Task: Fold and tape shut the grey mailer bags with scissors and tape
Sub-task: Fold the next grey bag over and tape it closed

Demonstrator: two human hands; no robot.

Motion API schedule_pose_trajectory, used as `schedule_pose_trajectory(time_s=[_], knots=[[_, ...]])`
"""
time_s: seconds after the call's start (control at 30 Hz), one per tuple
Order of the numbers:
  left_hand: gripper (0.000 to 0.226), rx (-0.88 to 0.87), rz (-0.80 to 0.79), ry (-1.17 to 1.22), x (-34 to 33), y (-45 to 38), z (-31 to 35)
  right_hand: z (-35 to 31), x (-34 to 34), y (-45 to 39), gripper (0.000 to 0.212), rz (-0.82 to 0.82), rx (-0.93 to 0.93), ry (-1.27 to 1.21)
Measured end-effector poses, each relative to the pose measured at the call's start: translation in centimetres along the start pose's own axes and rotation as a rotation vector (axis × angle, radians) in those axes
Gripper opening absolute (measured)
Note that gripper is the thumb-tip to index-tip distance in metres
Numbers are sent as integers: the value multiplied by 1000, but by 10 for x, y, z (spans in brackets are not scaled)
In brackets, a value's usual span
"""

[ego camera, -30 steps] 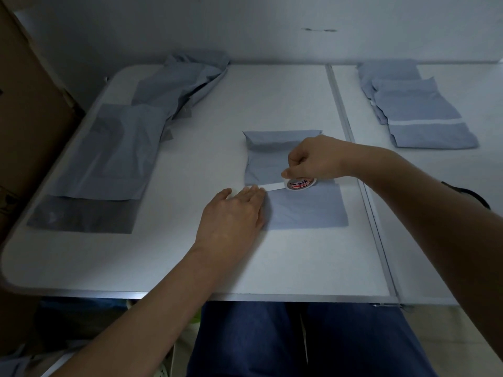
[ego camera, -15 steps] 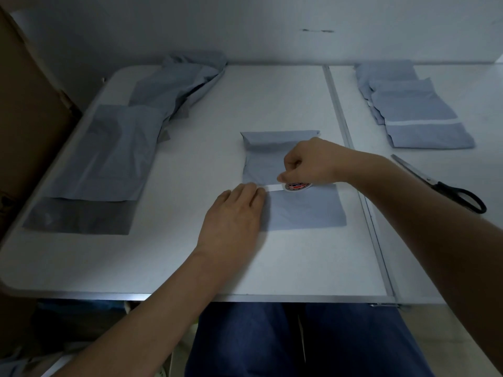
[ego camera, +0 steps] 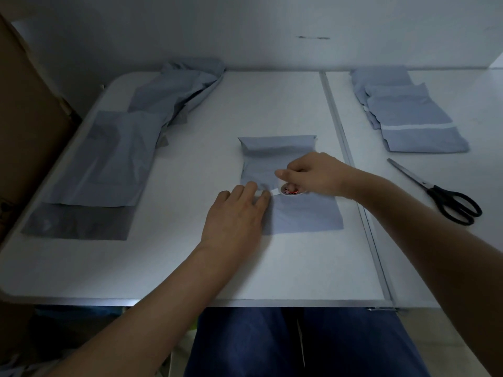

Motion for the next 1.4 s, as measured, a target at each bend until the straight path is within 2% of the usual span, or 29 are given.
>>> schedule_pose_trajectory(time_s=[0.1,0.23,0.4,0.6,0.73,1.1,1.4], knots=[[25,-76,137,46,4,-5,6,9,-4,3,48,-45,-34,-173],[16,-47,146,119,6,-14,8,9,0,3,41,19,-5,-265],[38,15,164,163,-1,-8,8,9,-3,1,39,-5,-11,-284],[45,-10,184,117,-2,-3,13,2,-3,1,45,13,25,-237],[56,-8,165,83,-3,-2,14,3,0,2,36,20,38,-200],[58,8,125,-39,0,-1,19,-2,8,1,32,30,93,49],[60,16,107,-36,-2,-1,18,4,15,4,31,57,70,136]])
Point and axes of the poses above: each hand's wrist, its own y-axis away from the middle knuckle, its own x-axis out of the back of the hand, z = x × y, the point moved 9 cm from there along -y, towards the middle knuckle, and after that the axes turned 13 degrees about -x, right-handed, at the moved point
